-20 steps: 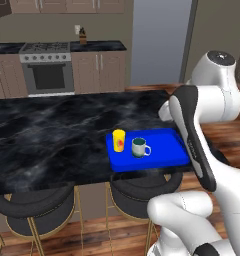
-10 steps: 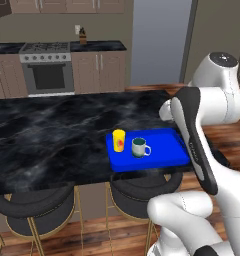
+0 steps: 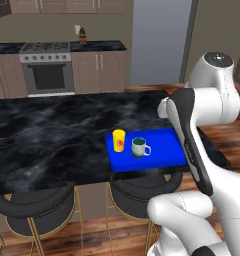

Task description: There is a tray on the dining counter. Grab the cup, mug, and pitcher and place them on the tray. The pitcher may be placed next to the tray if it cannot fit the tray.

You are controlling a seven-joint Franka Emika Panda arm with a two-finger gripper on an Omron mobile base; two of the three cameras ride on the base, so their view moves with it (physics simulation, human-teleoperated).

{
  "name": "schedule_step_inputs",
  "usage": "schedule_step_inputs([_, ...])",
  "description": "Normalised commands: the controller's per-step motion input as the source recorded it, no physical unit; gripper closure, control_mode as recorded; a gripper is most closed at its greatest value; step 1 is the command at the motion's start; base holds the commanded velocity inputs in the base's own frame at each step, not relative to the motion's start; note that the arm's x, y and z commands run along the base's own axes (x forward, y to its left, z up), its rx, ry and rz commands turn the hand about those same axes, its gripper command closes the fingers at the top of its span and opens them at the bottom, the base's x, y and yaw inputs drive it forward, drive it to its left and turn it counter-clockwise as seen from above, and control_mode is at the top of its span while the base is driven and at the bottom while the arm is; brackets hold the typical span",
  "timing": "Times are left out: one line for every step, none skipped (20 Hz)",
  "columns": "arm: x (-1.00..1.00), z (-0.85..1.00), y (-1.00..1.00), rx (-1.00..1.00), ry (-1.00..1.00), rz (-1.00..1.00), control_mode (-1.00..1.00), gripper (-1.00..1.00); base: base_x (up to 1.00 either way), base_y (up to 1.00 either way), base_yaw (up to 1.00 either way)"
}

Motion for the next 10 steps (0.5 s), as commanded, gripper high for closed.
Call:
schedule_step_inputs([0.0,0.0,0.0,0.0,0.0,0.0,-1.0,-1.0,0.0,0.0,0.0])
schedule_step_inputs([0.0,0.0,0.0,0.0,0.0,0.0,-1.0,-1.0,0.0,0.0,0.0])
schedule_step_inputs([0.0,0.0,0.0,0.0,0.0,0.0,-1.0,-1.0,0.0,0.0,0.0])
schedule_step_inputs([0.0,0.0,0.0,0.0,0.0,0.0,-1.0,-1.0,0.0,0.0,0.0])
schedule_step_inputs([0.0,0.0,-0.08,0.0,0.0,0.0,-1.0,-1.0,0.0,0.0,0.0])
schedule_step_inputs([0.0,0.0,0.0,0.0,0.0,0.0,1.0,-1.0,0.0,-0.24,0.01])
schedule_step_inputs([0.0,0.0,0.0,0.0,0.0,0.0,1.0,-1.0,-0.06,-0.34,0.02])
schedule_step_inputs([0.0,0.0,0.0,0.0,0.0,0.0,1.0,-1.0,-0.31,-0.59,0.05])
schedule_step_inputs([0.0,0.0,0.0,0.0,0.0,0.0,1.0,-1.0,-0.54,-0.86,0.05])
schedule_step_inputs([0.0,0.0,0.0,0.0,0.0,0.0,1.0,-1.0,-0.68,-1.0,0.05])
